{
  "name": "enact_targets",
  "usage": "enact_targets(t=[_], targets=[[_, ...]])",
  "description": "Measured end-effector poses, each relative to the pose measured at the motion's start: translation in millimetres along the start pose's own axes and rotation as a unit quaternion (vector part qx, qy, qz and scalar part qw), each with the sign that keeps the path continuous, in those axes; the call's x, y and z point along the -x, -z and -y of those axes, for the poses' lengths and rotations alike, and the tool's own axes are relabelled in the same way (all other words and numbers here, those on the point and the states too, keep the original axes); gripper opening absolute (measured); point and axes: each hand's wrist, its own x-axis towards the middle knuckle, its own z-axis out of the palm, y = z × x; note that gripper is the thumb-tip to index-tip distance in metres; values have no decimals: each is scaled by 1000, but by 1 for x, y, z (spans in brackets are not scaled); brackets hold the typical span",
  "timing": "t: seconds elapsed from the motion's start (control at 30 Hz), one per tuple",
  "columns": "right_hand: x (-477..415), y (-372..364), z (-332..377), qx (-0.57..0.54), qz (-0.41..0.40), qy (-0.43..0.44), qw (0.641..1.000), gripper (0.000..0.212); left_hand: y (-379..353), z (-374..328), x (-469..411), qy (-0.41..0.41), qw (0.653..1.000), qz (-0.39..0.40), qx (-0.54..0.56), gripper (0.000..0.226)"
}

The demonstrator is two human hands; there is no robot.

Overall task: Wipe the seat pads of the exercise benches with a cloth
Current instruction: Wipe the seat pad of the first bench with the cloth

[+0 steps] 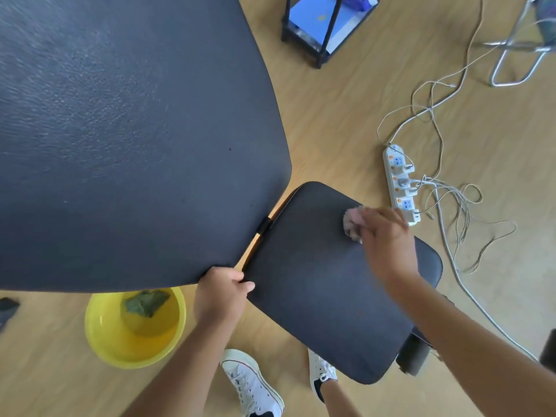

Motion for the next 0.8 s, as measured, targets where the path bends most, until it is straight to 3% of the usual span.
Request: enact_targets(t=[0.1,0.23,0.3,0.37,0.5,0.63,0.67,0.73,0.8], targets=[[-87,-20,37,-103,75,-125,984,20,1,-1,1,-5,1000,-1,-8,31],[-143,-44,71,-126,244,-81,958,22,2,-1,0,-7,1000,-3,-9,31],[-139,-33,54,-151,270,-78,948,11,1,0,0,-11,1000,-1,-5,31],[-131,-14,18,-167,273,-95,943,26,0,1,0,-8,1000,-2,-1,31],[-108,30,-33,-59,329,-115,935,46,0,1,1,-11,1000,-7,2,30],[-122,19,-1,-80,330,-53,939,48,-1,1,0,-12,1000,-7,4,30],[-129,4,14,-119,314,-43,941,43,-1,1,0,-15,1000,-6,3,30],[-141,-19,42,-153,314,-38,936,10,-1,3,-1,-25,1000,-7,5,30],[-147,-24,44,-160,333,-40,928,26,-2,3,-2,-27,1000,-6,8,30]])
